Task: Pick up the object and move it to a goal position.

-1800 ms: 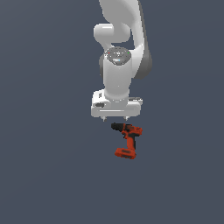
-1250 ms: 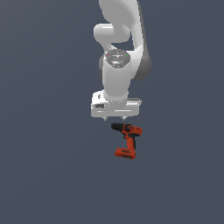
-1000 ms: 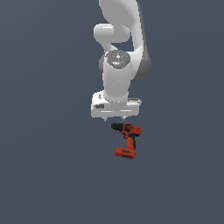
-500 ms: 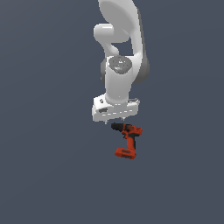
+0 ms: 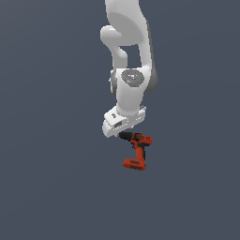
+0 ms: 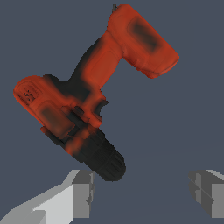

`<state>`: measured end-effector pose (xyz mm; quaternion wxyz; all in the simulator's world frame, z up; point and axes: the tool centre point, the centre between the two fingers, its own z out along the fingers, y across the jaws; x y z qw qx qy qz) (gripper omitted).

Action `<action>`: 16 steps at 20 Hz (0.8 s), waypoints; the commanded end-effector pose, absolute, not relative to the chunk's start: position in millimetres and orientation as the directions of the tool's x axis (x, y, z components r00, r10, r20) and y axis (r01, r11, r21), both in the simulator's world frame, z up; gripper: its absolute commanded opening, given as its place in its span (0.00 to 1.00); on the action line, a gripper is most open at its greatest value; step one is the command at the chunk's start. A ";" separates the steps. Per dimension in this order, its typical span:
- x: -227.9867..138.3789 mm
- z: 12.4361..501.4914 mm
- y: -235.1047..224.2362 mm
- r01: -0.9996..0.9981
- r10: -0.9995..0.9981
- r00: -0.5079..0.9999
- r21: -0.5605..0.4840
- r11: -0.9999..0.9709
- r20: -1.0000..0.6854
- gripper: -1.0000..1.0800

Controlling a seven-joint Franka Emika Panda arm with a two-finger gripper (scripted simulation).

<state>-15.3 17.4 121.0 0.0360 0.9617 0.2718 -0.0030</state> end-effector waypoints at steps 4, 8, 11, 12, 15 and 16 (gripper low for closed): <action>-22.3 101.8 22.4 0.679 0.678 0.734 0.076 -0.730 -0.039 0.81; -28.0 88.3 27.0 0.777 0.776 0.629 0.078 -0.625 -0.048 0.81; -32.4 79.0 30.8 0.837 0.836 0.547 0.077 -0.542 -0.054 0.81; -33.8 76.2 32.0 0.853 0.852 0.521 0.077 -0.516 -0.055 0.81; -37.5 69.1 35.4 0.892 0.891 0.450 0.075 -0.446 -0.059 0.81; -38.6 67.1 36.4 0.902 0.901 0.429 0.075 -0.425 -0.060 0.81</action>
